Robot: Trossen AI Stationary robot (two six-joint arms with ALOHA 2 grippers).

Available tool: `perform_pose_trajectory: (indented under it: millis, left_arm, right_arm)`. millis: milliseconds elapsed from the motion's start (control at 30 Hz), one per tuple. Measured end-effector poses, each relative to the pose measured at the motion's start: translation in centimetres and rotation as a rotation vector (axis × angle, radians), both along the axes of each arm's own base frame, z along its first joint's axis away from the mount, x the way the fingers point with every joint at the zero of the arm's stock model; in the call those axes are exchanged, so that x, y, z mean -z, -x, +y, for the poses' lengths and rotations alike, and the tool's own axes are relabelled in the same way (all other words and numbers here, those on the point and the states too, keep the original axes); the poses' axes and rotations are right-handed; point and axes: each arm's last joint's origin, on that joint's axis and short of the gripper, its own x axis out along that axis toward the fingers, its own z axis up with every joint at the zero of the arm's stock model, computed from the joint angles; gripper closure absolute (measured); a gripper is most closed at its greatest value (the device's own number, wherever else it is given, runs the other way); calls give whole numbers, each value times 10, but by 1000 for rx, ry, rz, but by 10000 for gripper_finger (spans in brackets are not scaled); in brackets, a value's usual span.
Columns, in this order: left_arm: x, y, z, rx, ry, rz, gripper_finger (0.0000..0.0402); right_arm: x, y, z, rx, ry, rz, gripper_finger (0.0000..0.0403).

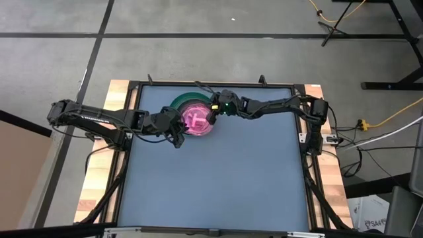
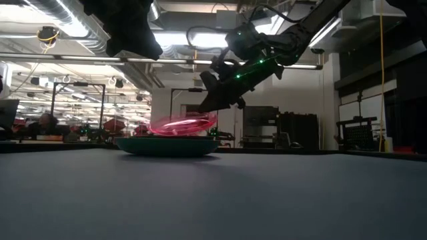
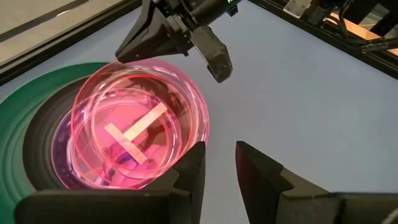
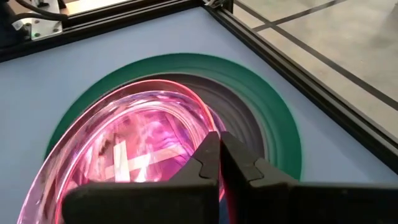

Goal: Stack plastic plates
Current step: Stack the pink plate on the other pink plate

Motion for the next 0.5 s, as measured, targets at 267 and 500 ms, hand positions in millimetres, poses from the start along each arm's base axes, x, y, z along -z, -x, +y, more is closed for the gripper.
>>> perform_pose_trajectory:
  millis: [267,500]
  left_arm:
    - [0,0,0,0,0,0,320]
    - [0,0,0,0,0,0,320]
  right_arm:
    - [0,0,-1,25,13,3,401]
    - [0,1,-2,54,27,7,401]
